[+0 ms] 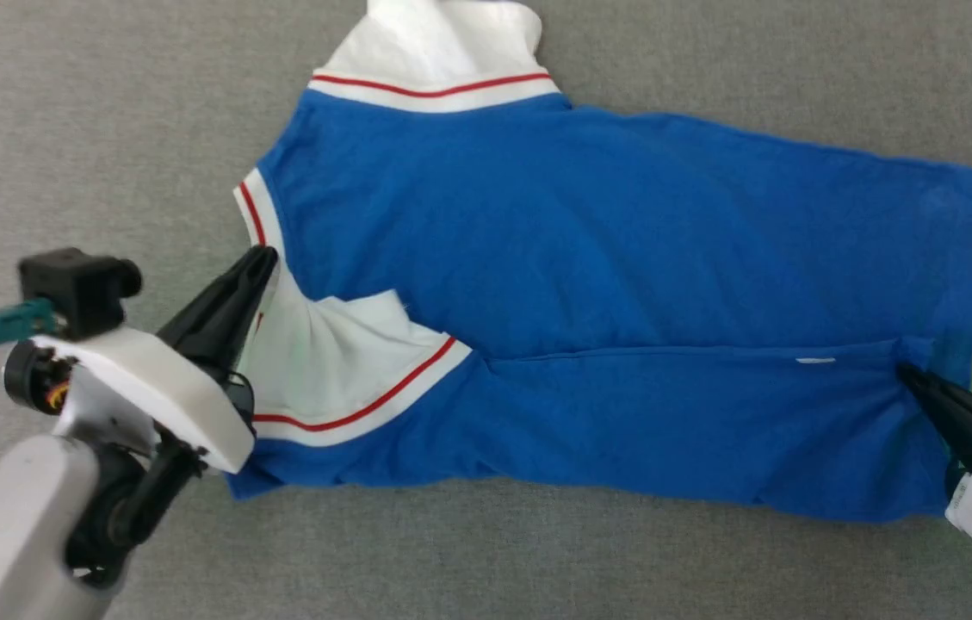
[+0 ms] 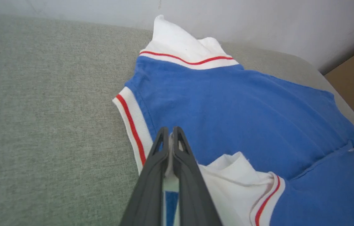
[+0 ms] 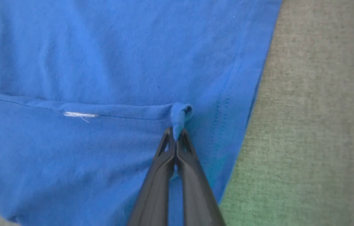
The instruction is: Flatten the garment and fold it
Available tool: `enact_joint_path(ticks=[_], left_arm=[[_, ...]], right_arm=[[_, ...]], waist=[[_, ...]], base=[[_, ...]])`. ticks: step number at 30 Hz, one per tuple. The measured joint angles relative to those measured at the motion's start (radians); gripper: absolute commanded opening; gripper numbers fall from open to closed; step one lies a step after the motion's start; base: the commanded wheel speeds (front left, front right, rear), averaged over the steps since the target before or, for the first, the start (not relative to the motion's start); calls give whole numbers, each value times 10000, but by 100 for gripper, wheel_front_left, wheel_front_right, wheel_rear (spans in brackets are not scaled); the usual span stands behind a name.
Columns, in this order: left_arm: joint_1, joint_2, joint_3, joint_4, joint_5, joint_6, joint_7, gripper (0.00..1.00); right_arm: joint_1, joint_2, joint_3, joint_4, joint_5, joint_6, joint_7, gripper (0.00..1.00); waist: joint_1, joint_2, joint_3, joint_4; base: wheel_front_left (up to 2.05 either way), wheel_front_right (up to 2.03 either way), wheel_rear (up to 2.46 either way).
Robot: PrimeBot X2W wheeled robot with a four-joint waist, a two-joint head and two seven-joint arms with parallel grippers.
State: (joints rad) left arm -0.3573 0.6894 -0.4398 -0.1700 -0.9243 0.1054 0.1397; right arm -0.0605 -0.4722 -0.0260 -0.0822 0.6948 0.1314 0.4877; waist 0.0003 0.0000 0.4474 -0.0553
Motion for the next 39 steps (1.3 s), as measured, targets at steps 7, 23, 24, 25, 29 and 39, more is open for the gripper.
enact_joint_path(ticks=[7,23,24,25,29,39], left_arm=[[-314,-531,-851,1427,1097,-253,-562,0],[-537,-1229,-984,2420,1154,-238,-1333,100],[-393,-1223,-897,2351,1124,-186,-1482,100],[-242,-1220,-817,2232,1085,-123,-1615,100],[566,-1137,-443,1440,1039,236,-2303,100],[3324,-1574,662,-485,2044,1893,-3935,100]], right_arm=[[-353,-288,337,360,128,27,-533,0],[-325,-184,27,508,366,13,-694,100],[-249,-144,-58,447,364,12,-752,100],[-155,-75,-151,339,351,12,-826,100],[274,368,-690,-157,58,12,-1313,100],[1460,2458,-1983,-1241,-2474,2,-3676,100]], waist=[[-4,0,496,-105],[-1,2,-102,113],[-1,1,-213,126],[-1,1,-328,140],[-2,1,-839,197],[-4,2,-2065,313]], base=[[0,0,0],[0,0,0],[0,0,0],[0,0,0],[0,0,0],[0,0,0]])
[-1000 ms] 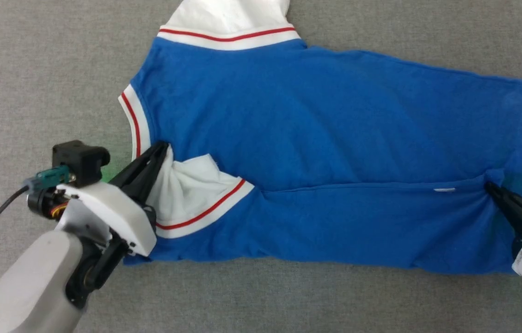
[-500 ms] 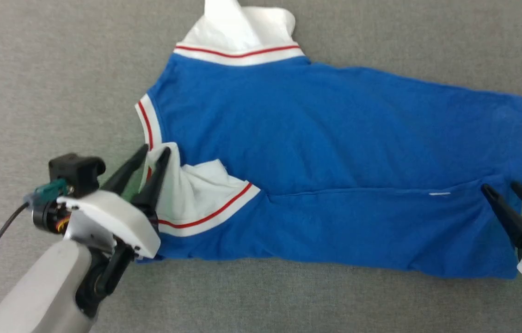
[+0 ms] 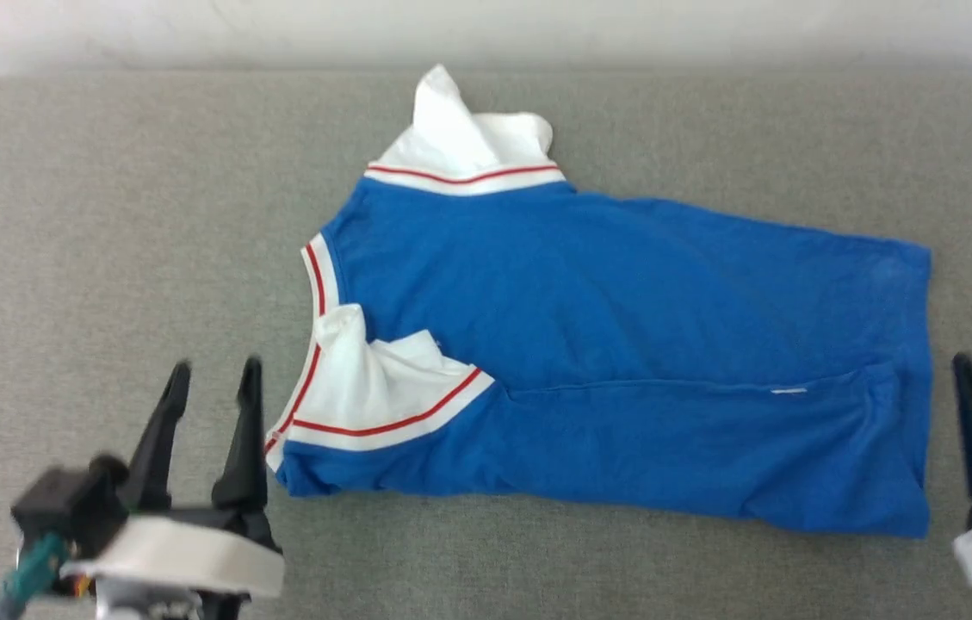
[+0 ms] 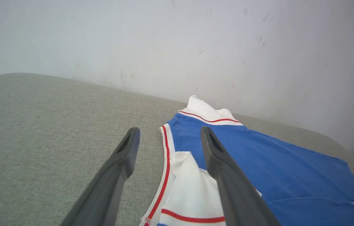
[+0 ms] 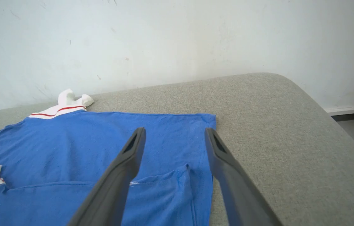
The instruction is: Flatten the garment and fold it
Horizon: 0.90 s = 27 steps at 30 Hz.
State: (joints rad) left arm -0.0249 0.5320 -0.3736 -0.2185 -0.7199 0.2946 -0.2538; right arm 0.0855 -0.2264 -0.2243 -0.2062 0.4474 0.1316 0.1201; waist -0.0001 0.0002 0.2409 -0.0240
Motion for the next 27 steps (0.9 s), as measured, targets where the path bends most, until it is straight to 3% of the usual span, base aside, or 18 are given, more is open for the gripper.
enact_joint_path(ticks=[2,6,11,14,18,27], left_arm=[[667,-545,445,-228,372,286,-21,100],[1824,-1521,892,-249,1415,324,-33,100],[2448,-2355,1273,79,1883,-238,-33,100],[2439,-2276,1266,523,1954,-598,33,100],[2026,-1787,759,1126,1862,-1108,1444,100],[380,-1304,357,1960,1615,-1336,4052,100]], right_arm=[[341,508,-10,-19,-314,0,-276,100],[965,1127,13,27,-836,0,-635,100],[1267,1440,33,219,-1039,0,-890,100],[1263,1501,52,211,-1091,0,-899,100],[1211,1486,65,159,-1160,0,-855,100],[975,1373,326,173,-1206,0,-667,100]], waist=[[0,0,-215,5],[-1,0,-591,20],[-1,0,-881,79],[0,0,-909,148],[1,0,-783,196],[2,0,-233,175]], base=[[0,0,0],[0,0,0],[0,0,0],[0,0,0],[0,0,0],[0,0,0]])
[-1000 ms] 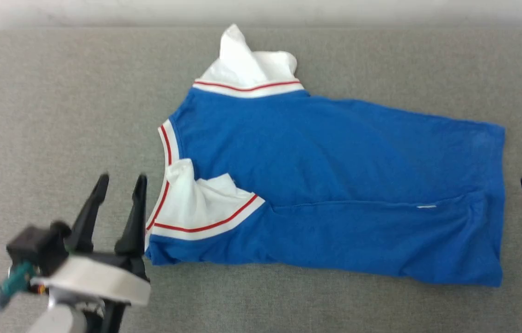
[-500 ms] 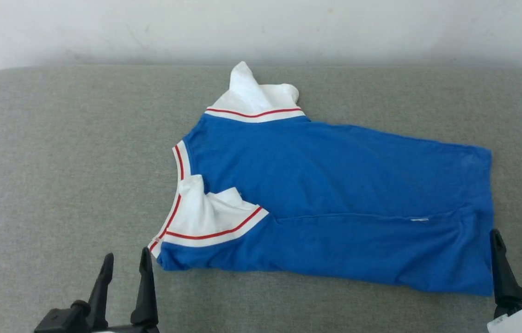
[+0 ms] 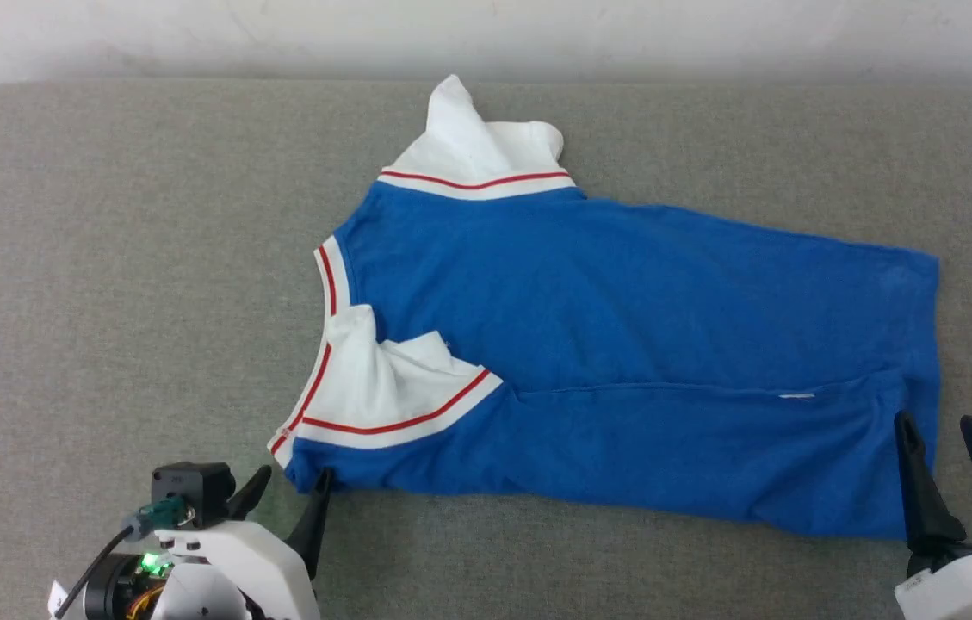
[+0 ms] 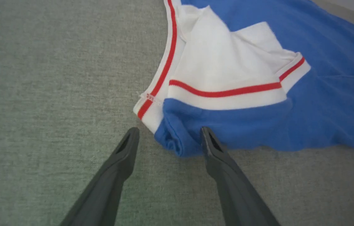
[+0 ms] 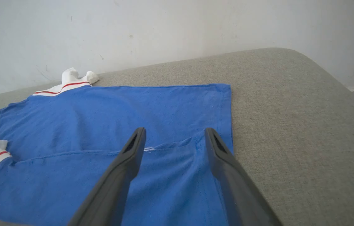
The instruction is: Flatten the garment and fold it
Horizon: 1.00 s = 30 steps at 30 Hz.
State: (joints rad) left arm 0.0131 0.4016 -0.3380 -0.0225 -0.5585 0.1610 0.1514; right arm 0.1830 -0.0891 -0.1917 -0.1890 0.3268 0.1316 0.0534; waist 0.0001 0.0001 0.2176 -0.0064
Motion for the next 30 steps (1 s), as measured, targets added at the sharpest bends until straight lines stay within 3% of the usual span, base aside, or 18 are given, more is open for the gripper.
enact_joint_path(ticks=[3,8,9,10,11,17,21,25,30], left_arm=[[-167,90,-10,328,-50,234,665,100],[-639,82,58,414,-61,424,859,100],[-708,96,29,426,-69,407,874,79],[-773,107,0,437,-67,343,878,21],[-808,113,-2,437,-86,322,894,0],[-772,115,105,280,-378,192,955,0],[-398,115,326,-186,-550,431,861,0],[6,159,382,-610,-562,571,861,0],[67,132,332,-834,-568,663,861,0]], right_arm=[[-109,-52,50,48,48,0,8,100],[-227,-178,81,100,121,0,77,100],[-265,-213,107,111,153,0,79,100],[-321,-255,144,123,173,0,84,100],[-378,-305,174,123,178,0,94,100],[-635,-934,349,67,278,0,518,100],[-723,-1266,33,144,428,0,1471,100],[-393,-1271,-418,282,550,-2,3033,100],[121,-784,-729,236,709,-2,3910,100]], waist=[[0,1,217,-57],[0,0,565,-154],[-1,1,623,-174],[-1,0,675,-197],[0,0,716,-219],[0,0,780,-323],[0,0,711,-312],[0,0,711,-185],[1,0,826,-54]], base=[[0,0,0],[0,0,0],[0,0,0],[0,0,0],[0,0,0],[0,0,0],[0,0,0],[0,0,0],[0,0,0]])
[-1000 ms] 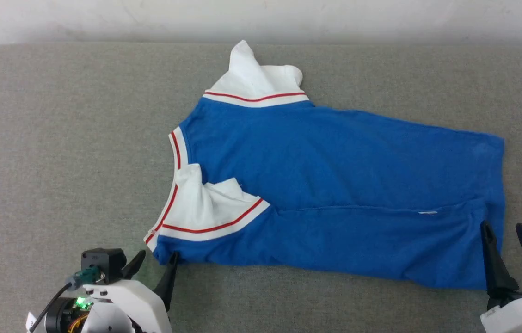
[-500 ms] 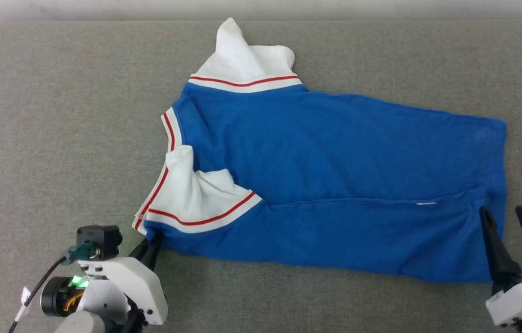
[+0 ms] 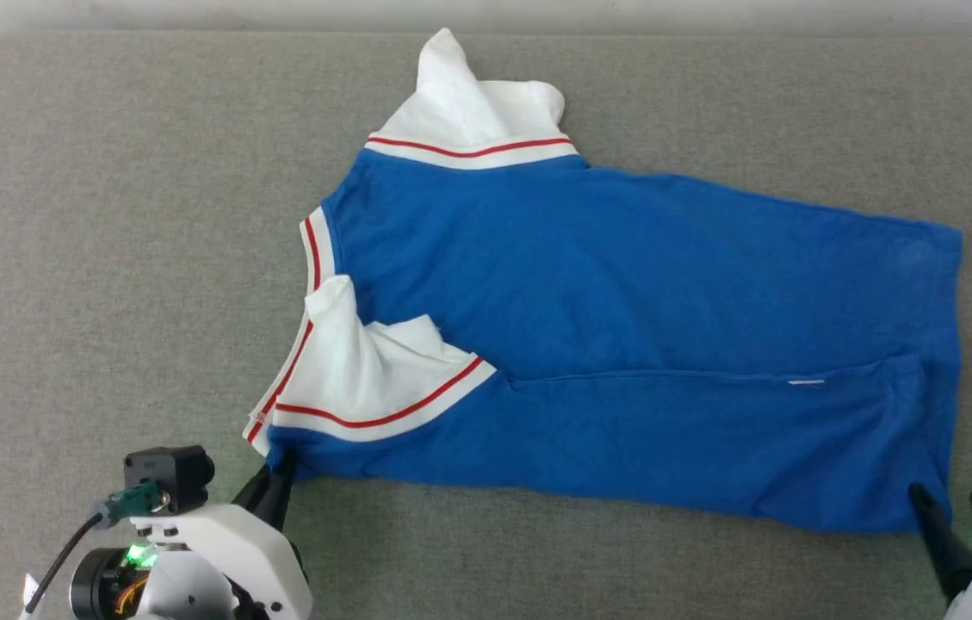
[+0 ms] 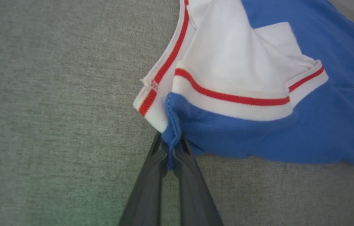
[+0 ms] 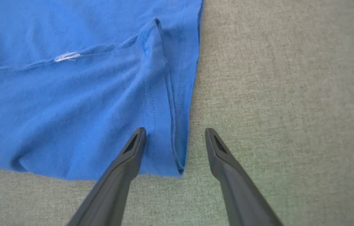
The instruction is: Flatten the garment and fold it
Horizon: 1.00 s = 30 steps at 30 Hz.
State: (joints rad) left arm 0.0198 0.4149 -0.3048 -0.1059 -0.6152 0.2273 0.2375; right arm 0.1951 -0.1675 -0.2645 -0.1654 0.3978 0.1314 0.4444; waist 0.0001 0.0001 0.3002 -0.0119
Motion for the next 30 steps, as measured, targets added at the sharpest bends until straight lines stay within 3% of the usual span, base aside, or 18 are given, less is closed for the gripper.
enact_joint_path(ticks=[8,9,10,11,20,25,30], left_arm=[[-17,-23,-42,-46,-10,35,0,0],[-18,-23,-42,-40,-10,35,0,0],[-19,-23,-42,-36,-10,36,0,0],[-21,-23,-40,-27,-12,36,-2,0],[-12,-176,226,-146,-564,23,-173,0],[402,-96,775,-1143,-1162,21,-173,0],[1712,240,1243,-2159,-1486,458,249,0]], right_arm=[[27,433,81,449,10,0,573,100],[-7,435,90,502,8,0,583,79],[-40,435,94,541,8,0,581,20],[-64,431,102,577,0,0,581,0],[-360,96,19,370,198,2,671,0],[-515,-426,-309,-251,428,4,943,0],[-360,-527,-625,-911,794,17,1469,0]], waist=[[-1,-1,114,64],[-1,-1,105,59],[-2,0,100,53],[-3,0,99,55],[0,0,33,109],[-1,-1,-173,129],[-2,-1,-430,177]], base=[[0,0,0],[0,0,0],[0,0,0],[0,0,0],[0,0,0],[0,0,0],[0,0,0]])
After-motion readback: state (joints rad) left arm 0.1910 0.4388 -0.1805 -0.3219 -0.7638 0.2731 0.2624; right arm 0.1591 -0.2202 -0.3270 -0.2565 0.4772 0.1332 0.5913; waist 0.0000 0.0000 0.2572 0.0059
